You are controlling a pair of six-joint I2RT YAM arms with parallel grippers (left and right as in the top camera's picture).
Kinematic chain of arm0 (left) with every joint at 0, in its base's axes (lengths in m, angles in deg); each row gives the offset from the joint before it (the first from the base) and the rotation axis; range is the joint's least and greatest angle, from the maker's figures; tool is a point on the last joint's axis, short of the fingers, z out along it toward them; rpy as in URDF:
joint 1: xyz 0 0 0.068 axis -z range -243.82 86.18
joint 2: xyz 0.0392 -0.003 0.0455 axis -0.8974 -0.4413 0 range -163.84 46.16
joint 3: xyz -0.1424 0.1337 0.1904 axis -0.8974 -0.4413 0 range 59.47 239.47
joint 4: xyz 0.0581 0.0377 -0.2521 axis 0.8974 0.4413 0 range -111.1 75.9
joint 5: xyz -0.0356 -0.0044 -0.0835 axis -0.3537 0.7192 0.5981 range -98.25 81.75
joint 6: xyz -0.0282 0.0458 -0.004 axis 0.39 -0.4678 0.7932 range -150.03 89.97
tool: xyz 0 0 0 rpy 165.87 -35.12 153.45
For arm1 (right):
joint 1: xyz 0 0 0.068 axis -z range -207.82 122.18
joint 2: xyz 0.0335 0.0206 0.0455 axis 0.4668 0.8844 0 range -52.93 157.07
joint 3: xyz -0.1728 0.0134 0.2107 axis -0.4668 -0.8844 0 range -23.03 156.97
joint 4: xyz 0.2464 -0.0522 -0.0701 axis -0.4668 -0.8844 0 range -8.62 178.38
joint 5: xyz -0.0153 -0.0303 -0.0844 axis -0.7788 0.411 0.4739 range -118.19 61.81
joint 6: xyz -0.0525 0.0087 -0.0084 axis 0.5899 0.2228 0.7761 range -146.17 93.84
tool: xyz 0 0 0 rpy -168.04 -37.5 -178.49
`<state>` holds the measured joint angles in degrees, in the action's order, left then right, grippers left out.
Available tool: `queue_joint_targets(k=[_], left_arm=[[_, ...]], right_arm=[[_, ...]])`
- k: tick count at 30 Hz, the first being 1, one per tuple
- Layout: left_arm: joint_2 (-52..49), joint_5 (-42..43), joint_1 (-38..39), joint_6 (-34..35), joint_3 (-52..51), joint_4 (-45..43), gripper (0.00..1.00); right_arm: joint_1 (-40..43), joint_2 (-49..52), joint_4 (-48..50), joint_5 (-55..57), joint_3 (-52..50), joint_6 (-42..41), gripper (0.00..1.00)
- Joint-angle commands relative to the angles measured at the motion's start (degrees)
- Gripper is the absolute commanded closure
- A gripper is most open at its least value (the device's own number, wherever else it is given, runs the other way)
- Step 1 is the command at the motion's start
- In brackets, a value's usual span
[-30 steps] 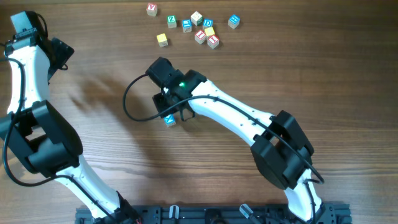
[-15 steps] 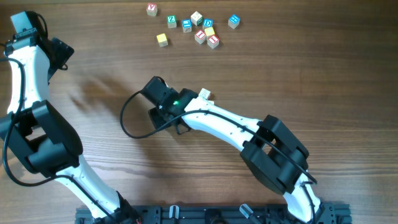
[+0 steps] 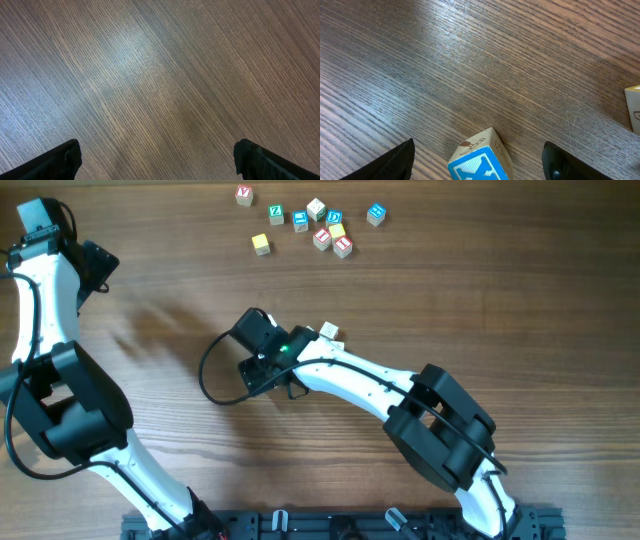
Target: Form a circle
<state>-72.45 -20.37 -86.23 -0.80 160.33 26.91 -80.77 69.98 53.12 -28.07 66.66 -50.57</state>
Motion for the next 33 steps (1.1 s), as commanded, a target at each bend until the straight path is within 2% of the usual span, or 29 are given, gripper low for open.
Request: queue_joint_targets(k=[1,2,6,10,15,30,33], left_arm=[[0.7,-0.11,-0.22,-0.44,0.63,0.04,0.0],[0.7,-0.11,-0.22,-0.44,0.61,0.04,0.0],[0.7,-0.11,-0.22,-0.44,0.63,0.04,0.0],[0.7,-0.11,-0.22,-0.44,0.63,0.04,0.0],[0.7,-0.11,-0.22,-0.44,0.63,0.04,0.0],[0.7,-0.11,-0.22,-0.44,0.63,0.04,0.0],[0.7,-0.11,-0.22,-0.44,0.63,0.04,0.0]], right_arm=[[-0.09,1.62,0.09,0.17,-0.13,-0.2,0.17],[-0.07,1.62,0.11,-0.15,-0.13,-0.22,0.14],[-0.07,1.62,0.11,-0.13,-0.13,-0.2,0.12],[-0.02,1.42,-0.11,0.17,0.74,0.42,0.0],[0.15,-0.63,-0.39,5.27,1.6,0.26,0.0],[0.15,-0.87,0.44,5.55,1.57,0.5,0.0],[0.44,-0.87,-0.79,8.5,1.57,1.73,0.0]])
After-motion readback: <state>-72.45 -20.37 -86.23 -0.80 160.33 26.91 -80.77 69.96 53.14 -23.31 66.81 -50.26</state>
